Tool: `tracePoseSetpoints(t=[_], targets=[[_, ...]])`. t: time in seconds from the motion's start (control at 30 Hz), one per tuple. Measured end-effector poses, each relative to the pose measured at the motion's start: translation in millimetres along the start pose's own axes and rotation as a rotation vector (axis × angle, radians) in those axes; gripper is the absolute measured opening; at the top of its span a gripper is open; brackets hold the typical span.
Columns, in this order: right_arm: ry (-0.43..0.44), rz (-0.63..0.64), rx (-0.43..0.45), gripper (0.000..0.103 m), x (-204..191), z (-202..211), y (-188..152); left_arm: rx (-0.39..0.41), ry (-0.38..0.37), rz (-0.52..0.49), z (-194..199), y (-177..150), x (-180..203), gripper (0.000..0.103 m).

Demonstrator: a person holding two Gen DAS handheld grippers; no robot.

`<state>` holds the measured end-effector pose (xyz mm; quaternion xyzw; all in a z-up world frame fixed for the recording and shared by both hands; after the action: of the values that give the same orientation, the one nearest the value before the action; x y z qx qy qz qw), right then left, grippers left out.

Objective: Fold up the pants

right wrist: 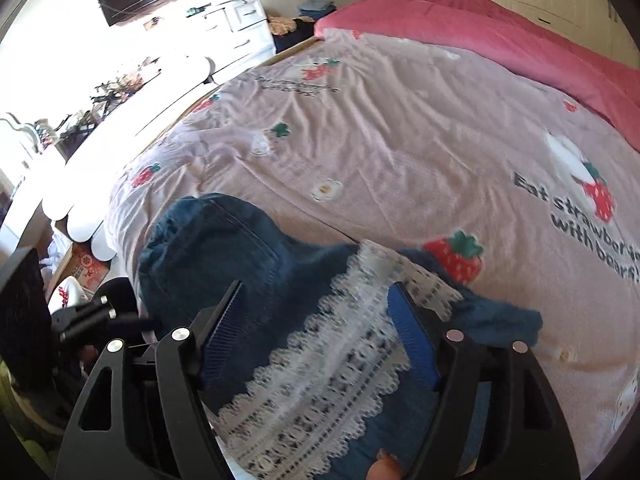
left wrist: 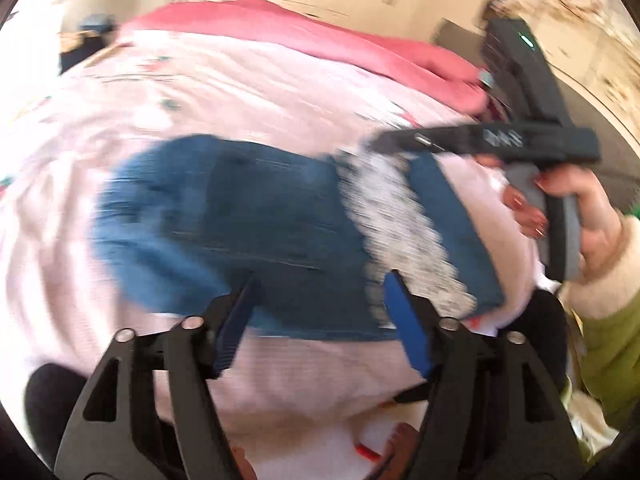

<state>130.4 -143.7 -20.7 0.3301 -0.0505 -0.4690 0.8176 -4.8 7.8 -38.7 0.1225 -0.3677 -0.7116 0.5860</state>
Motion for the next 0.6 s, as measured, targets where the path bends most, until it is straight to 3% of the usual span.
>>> tracePoseSetpoints(t=[0.17, 0.3, 0.6], targets=[[0.047, 0.033, -0.011, 0.082, -24.9, -22.3, 24.1, 0.016, 0.066, 0.092, 14.0, -5.5, -34.2, 0.085], [0.071, 0.078, -0.046, 0.086, -47.7, -45.4, 44.4, -0.010, 0.038, 0.183, 10.1, -10.0, -51.5, 0.087], [0.102, 0.144, -0.154, 0.090, -78.2, -107.3, 74.1, -0.041, -0.039, 0.250, -9.3, -15.7, -52.0, 0.088]])
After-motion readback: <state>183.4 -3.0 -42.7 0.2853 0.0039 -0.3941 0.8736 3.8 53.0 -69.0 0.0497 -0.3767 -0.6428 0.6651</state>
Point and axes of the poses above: each gripper's, at about its wrist camera, not at the fingertips, and z roughly against the way its jaws point, x to its right, y to its top, the point moved 5 cm from there along -z, roughly the way its jaws point, and after that the axes turned 1 degree about y, right-handed, at the moved point
